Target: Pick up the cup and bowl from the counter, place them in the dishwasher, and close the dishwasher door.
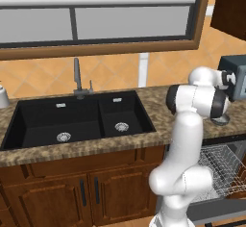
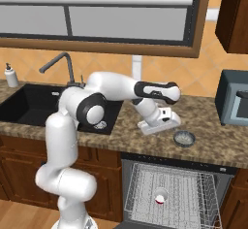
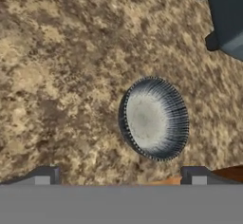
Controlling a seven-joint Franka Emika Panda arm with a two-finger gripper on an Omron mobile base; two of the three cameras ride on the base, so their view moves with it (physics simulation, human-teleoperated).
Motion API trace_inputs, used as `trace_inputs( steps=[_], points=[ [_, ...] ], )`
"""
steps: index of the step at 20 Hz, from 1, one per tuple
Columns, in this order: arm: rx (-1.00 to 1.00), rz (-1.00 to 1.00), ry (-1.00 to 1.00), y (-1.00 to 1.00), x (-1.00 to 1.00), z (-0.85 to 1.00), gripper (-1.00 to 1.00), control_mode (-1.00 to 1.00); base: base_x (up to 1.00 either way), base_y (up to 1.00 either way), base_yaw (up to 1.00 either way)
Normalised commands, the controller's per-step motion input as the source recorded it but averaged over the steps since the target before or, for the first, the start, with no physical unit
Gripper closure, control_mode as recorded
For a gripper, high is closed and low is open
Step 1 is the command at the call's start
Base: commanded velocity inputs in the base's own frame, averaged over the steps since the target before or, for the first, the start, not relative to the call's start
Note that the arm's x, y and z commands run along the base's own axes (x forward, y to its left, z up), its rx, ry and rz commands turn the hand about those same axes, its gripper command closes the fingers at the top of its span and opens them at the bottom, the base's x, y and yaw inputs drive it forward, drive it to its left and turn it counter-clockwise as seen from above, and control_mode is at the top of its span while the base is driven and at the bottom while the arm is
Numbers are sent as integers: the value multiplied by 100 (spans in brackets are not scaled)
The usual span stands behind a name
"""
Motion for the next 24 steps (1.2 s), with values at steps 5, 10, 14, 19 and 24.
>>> trace_inputs(
  steps=[5,10,14,19,24],
  points=[
    [26,0,3,-50,29,46,-100,-100,0,0,0],
    [33,0,2,-53,30,32,-100,-100,0,0,0],
    [24,0,-2,-64,79,49,-100,-100,0,0,0],
    [24,-11,-2,-71,70,76,-100,-100,0,0,0],
    [42,-19,8,-91,3,72,-100,-100,0,0,0]
  ],
)
